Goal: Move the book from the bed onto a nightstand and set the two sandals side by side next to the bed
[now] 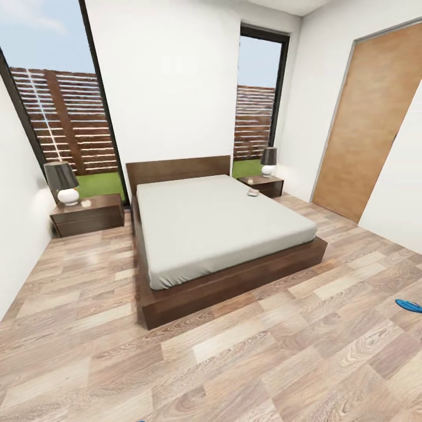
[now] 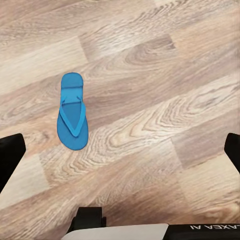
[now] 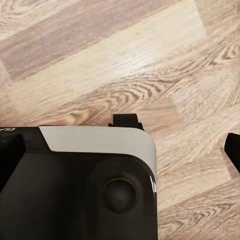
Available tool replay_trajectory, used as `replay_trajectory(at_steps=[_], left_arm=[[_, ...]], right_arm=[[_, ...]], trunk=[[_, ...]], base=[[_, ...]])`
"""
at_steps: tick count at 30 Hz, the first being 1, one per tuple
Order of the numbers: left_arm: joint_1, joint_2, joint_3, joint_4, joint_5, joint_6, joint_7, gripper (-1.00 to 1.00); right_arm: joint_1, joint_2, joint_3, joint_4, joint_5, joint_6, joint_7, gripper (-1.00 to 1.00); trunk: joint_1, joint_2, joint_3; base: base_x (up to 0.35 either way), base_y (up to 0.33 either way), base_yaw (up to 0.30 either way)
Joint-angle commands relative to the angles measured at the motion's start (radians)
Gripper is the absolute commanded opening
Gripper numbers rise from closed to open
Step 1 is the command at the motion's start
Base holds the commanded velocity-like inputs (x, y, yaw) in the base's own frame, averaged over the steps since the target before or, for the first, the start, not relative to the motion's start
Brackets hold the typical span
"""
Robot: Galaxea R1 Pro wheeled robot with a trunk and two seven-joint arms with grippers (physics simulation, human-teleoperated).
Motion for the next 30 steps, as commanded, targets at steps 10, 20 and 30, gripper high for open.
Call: replay_trajectory(at_steps=[10, 20, 30], left_arm=[[0.000, -0.001, 0.000, -0.001, 0.001, -0.002, 0.000, 1.00], [0.000, -0.001, 0.000, -0.001, 0.001, -0.002, 0.000, 1.00], [-0.003, 0.003, 0.002, -0.085, 0.000, 0.018, 0.004, 1.00]], right_arm=[[0.001, 0.000, -0.003, -0.001, 0.001, -0.002, 0.001, 1.00], [0.000, 0.000, -0.003, -0.001, 0.003, -0.001, 0.001, 1.00], [0.001, 0.000, -0.004, -0.001, -0.002, -0.002, 0.002, 1.00]], trunk=[[0.000, 0.000, -0.001], [0.000, 0.000, -0.001], [0.000, 0.000, -0.001]], base=[[0.000, 0.000, -0.004], [0.000, 0.000, 0.000], [0.000, 0.000, 0.000]])
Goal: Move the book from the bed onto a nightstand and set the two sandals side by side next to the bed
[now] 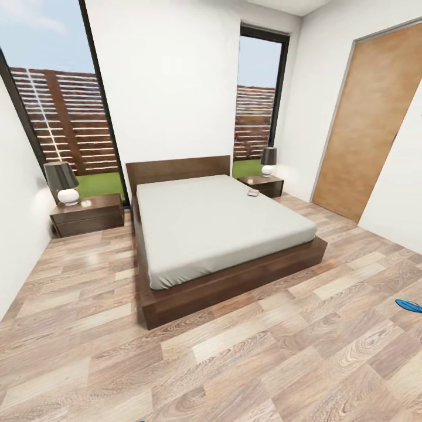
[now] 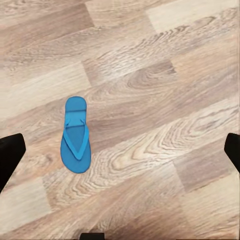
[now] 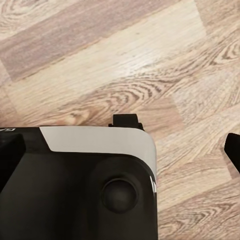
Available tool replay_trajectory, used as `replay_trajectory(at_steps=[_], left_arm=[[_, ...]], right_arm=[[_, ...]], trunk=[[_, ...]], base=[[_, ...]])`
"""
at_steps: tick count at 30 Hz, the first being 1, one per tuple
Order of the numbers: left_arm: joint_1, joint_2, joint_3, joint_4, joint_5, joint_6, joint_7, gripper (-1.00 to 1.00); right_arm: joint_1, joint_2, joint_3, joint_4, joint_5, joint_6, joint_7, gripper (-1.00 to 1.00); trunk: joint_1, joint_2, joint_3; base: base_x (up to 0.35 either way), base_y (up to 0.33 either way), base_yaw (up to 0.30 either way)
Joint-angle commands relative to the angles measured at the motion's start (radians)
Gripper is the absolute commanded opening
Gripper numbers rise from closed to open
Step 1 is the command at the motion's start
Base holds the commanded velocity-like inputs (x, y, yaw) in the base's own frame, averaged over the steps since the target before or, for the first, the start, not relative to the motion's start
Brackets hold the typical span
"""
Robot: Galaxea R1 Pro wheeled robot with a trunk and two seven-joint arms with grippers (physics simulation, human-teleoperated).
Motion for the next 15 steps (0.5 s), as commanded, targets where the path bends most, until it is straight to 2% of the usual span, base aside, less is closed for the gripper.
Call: replay_trajectory(at_steps=[1, 3, 4, 6, 8, 10, 13, 15], left_arm=[[-0.001, 0.001, 0.001, -0.017, 0.001, 0.009, 0.001, 1.00], [-0.006, 0.003, 0.001, -0.067, 0.001, 0.076, 0.001, 1.00], [-0.015, 0.005, 0.001, -0.105, 0.002, 0.150, 0.001, 1.00], [-0.033, 0.006, 0.001, -0.143, 0.002, 0.239, -0.001, 1.00], [-0.101, 0.008, 0.002, -0.208, 0.003, 0.418, -0.002, 1.00], [-0.176, 0.008, 0.003, -0.242, 0.009, 0.539, -0.002, 1.00], [-0.279, 0.009, 0.004, -0.256, 0.042, 0.641, 0.003, 1.00], [-0.316, 0.010, 0.005, -0.256, 0.054, 0.668, 0.008, 1.00]], right_arm=[[0.001, 0.000, -0.003, -0.001, 0.000, -0.002, 0.000, 1.00], [0.001, 0.000, -0.003, -0.001, 0.000, -0.002, 0.001, 1.00], [0.001, 0.000, -0.003, -0.001, 0.000, -0.002, 0.001, 1.00], [0.001, 0.000, -0.003, -0.001, -0.001, -0.002, 0.001, 1.00], [0.001, 0.000, -0.003, -0.001, -0.001, -0.002, 0.001, 1.00], [0.000, 0.000, -0.003, -0.001, -0.001, -0.002, 0.001, 1.00], [0.000, 0.000, -0.003, -0.001, -0.001, -0.002, 0.001, 1.00], [0.000, 0.000, -0.003, -0.001, -0.001, -0.002, 0.001, 1.00]], trunk=[[0.000, 0.000, -0.001], [0.000, 0.000, -0.001], [0.000, 0.000, -0.001], [0.000, 0.000, -0.001], [0.000, 0.000, -0.001], [0.000, 0.000, -0.001], [0.000, 0.000, -0.001], [0.000, 0.000, -0.001]], base=[[0.000, 0.000, 0.000], [0.000, 0.000, 0.000], [0.000, 0.000, 0.000], [0.000, 0.000, 0.000], [0.000, 0.000, 0.000], [0.000, 0.000, 0.000], [0.000, 0.000, 0.000], [0.000, 0.000, 0.000]])
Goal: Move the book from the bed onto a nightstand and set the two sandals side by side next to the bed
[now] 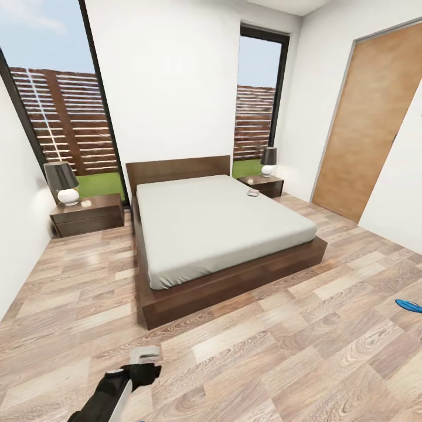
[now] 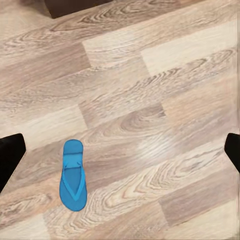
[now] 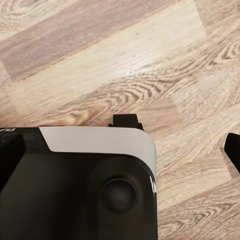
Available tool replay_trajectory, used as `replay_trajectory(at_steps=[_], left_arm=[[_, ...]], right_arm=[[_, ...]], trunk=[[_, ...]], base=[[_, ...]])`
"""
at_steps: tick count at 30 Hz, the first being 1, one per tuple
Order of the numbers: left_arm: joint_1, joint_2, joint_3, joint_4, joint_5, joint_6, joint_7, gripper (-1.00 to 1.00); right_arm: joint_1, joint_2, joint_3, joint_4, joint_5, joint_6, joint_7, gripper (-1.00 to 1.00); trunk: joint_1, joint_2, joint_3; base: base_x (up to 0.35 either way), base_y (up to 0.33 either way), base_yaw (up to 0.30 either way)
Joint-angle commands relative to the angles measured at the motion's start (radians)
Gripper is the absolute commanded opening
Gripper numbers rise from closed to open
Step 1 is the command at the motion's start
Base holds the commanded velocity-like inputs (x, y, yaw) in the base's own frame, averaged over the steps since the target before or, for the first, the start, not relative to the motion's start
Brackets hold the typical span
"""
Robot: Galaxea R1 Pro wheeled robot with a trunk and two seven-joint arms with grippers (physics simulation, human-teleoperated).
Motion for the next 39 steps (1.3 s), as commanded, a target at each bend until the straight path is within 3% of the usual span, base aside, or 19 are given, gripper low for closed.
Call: replay_trajectory(at_steps=[1, 8, 11, 15, 17, 18, 20, 21, 23, 25, 26, 27, 28, 29, 30, 31, 33, 35, 39], left_arm=[[-0.010, 0.001, 0.002, 0.000, 0.009, 0.012, 0.005, 1.00], [-0.043, 0.024, 0.051, 0.152, 0.018, -0.006, 0.111, 1.00], [-0.046, 0.027, 0.061, 0.294, 0.017, -0.113, 0.145, 1.00], [-0.047, 0.027, 0.064, 0.366, 0.016, -0.176, 0.154, 1.00], [-0.047, 0.028, 0.064, 0.379, 0.014, -0.188, 0.155, 1.00], [-0.047, 0.028, 0.065, 0.386, 0.013, -0.196, 0.154, 1.00], [-0.047, 0.027, 0.065, 0.387, 0.014, -0.199, 0.154, 1.00], [-0.047, 0.027, 0.065, 0.389, 0.014, -0.201, 0.154, 1.00], [-0.047, 0.027, 0.065, 0.390, 0.015, -0.203, 0.153, 1.00], [-0.047, 0.026, 0.064, 0.390, 0.015, -0.204, 0.152, 1.00], [-0.047, 0.026, 0.064, 0.390, 0.015, -0.205, 0.151, 1.00], [-0.047, 0.026, 0.064, 0.390, 0.016, -0.205, 0.151, 1.00], [-0.047, 0.026, 0.064, 0.390, 0.016, -0.205, 0.150, 1.00], [-0.047, 0.026, 0.064, 0.390, 0.017, -0.205, 0.150, 1.00], [-0.047, 0.026, 0.064, 0.390, 0.017, -0.205, 0.150, 1.00], [-0.047, 0.026, 0.064, 0.390, 0.017, -0.205, 0.150, 1.00], [-0.047, 0.024, 0.063, 0.391, 0.017, -0.205, 0.150, 1.00], [-0.047, 0.024, 0.063, 0.391, 0.018, -0.205, 0.150, 1.00], [-0.047, 0.024, 0.064, 0.391, 0.019, -0.204, 0.150, 1.00]], right_arm=[[0.000, 0.000, -0.003, -0.001, -0.001, -0.002, 0.000, 1.00], [0.001, 0.000, -0.003, -0.001, -0.001, -0.002, 0.000, 1.00], [0.001, -0.001, -0.004, -0.001, -0.001, -0.001, 0.002, 1.00], [0.001, -0.007, -0.007, -0.007, -0.007, 0.001, 0.007, 1.00], [0.001, -0.023, -0.010, -0.018, -0.021, 0.003, 0.009, 1.00], [0.001, -0.073, -0.014, -0.065, -0.052, 0.013, 0.022, 1.00], [0.001, -0.101, -0.016, -0.103, -0.077, 0.022, 0.034, 1.00], [0.000, -0.125, -0.017, -0.150, -0.111, 0.042, 0.047, 1.00], [0.000, -0.161, -0.020, -0.286, -0.213, 0.153, 0.070, 1.00], [0.000, -0.175, -0.020, -0.369, -0.271, 0.241, 0.077, 1.00], [0.000, -0.192, -0.021, -0.464, -0.333, 0.346, 0.083, 1.00], [0.000, -0.227, -0.023, -0.609, -0.427, 0.498, 0.088, 1.00], [-0.001, -0.254, -0.028, -0.697, -0.491, 0.582, 0.090, 1.00], [-0.001, -0.267, -0.032, -0.736, -0.524, 0.615, 0.091, 1.00], [-0.001, -0.293, -0.042, -0.804, -0.588, 0.665, 0.092, 1.00], [-0.002, -0.305, -0.048, -0.833, -0.619, 0.683, 0.093, 1.00], [-0.003, -0.354, -0.073, -0.928, -0.732, 0.728, 0.093, 1.00], [-0.004, -0.384, -0.085, -0.986, -0.792, 0.743, 0.093, 1.00], [-0.005, -0.411, -0.104, -1.032, -0.858, 0.754, 0.101, 1.00]], trunk=[[0.000, 0.000, -0.001], [0.000, 0.000, -0.001], [0.000, 0.000, -0.001], [0.000, 0.000, -0.001], [0.000, 0.000, -0.001], [0.000, 0.000, -0.001], [0.000, 0.000, -0.001], [0.000, 0.000, -0.001], [0.000, 0.000, -0.001], [0.000, 0.000, -0.001], [0.000, 0.000, -0.001], [0.000, 0.000, -0.001], [0.000, 0.000, -0.001], [0.000, 0.000, -0.001], [0.000, 0.000, -0.001], [0.000, 0.000, -0.001], [0.000, 0.000, -0.001], [0.000, 0.000, -0.001], [0.000, 0.000, -0.001]], base=[[0.000, 0.000, 0.000], [0.000, 0.000, 0.000], [0.000, 0.000, 0.000], [0.000, 0.000, 0.000], [0.000, 0.000, 0.000], [0.000, 0.000, 0.000], [0.000, 0.000, 0.000], [0.000, 0.000, 0.000], [0.000, 0.000, 0.000], [0.000, 0.000, 0.000], [0.000, 0.000, 0.000], [0.000, 0.000, 0.000], [0.000, 0.000, 0.000], [0.000, 0.000, 0.000], [0.000, 0.000, 0.000], [0.000, 0.000, 0.000], [0.000, 0.000, 0.000], [0.000, 0.000, 0.000], [0.000, 0.000, 0.000]])
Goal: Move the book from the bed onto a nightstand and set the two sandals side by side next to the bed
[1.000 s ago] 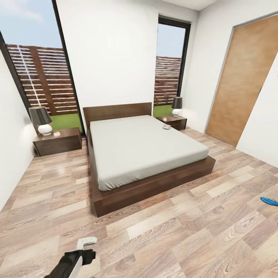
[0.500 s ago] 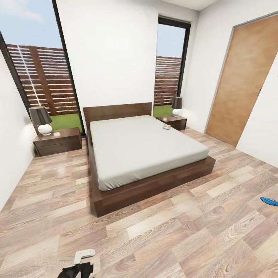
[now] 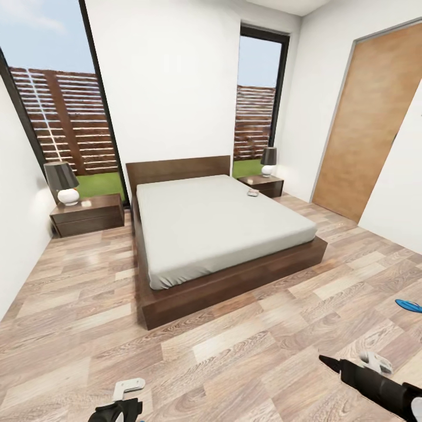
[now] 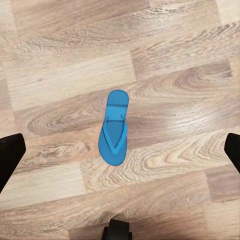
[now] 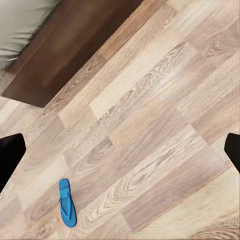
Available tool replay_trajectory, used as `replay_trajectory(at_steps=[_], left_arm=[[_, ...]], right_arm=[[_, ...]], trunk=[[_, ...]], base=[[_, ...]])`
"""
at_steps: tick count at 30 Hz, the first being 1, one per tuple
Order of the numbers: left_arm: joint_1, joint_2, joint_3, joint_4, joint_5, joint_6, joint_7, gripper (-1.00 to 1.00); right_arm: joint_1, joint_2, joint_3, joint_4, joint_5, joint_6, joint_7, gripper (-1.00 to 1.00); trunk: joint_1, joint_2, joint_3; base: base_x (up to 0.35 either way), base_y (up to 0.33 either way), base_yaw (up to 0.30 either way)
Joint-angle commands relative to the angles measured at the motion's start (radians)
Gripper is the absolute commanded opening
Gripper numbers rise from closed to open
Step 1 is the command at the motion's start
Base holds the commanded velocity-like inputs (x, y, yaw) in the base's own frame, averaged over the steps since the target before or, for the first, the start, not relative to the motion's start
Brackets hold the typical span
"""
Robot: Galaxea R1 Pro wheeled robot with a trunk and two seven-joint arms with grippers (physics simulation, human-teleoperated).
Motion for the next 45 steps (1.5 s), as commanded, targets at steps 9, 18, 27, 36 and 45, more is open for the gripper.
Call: replay_trajectory(at_steps=[9, 18, 27, 36, 45], left_arm=[[0.000, -0.001, 0.001, -0.002, 0.009, 0.005, 0.003, 1.00], [0.000, -0.001, 0.001, -0.002, 0.009, 0.005, 0.005, 1.00], [0.000, -0.002, 0.000, -0.002, 0.009, 0.005, 0.004, 1.00], [0.000, -0.003, -0.001, -0.002, 0.010, 0.007, 0.003, 1.00], [0.000, -0.004, -0.002, -0.001, 0.011, 0.006, 0.003, 1.00]], right_arm=[[0.000, -0.021, -0.064, 0.001, -0.199, 0.085, 0.284, 1.00], [0.000, -0.024, -0.247, 0.290, -0.355, 0.212, 0.432, 1.00], [0.000, -0.023, -0.293, 0.336, -0.389, 0.213, 0.430, 1.00], [0.000, -0.020, -0.294, 0.332, -0.385, 0.107, 0.370, 1.00], [-0.003, -0.014, -0.286, 0.405, -0.384, -0.278, 0.314, 1.00]], trunk=[[0.000, 0.000, -0.001], [0.000, 0.000, -0.001], [0.035, -0.063, -0.029], [0.069, -0.126, -0.057], [0.104, -0.189, -0.085]], base=[[0.000, 0.000, 0.000], [0.000, 0.000, 0.000], [0.000, 0.000, 0.000], [0.000, 0.000, 0.000], [0.000, 0.000, 0.000]])
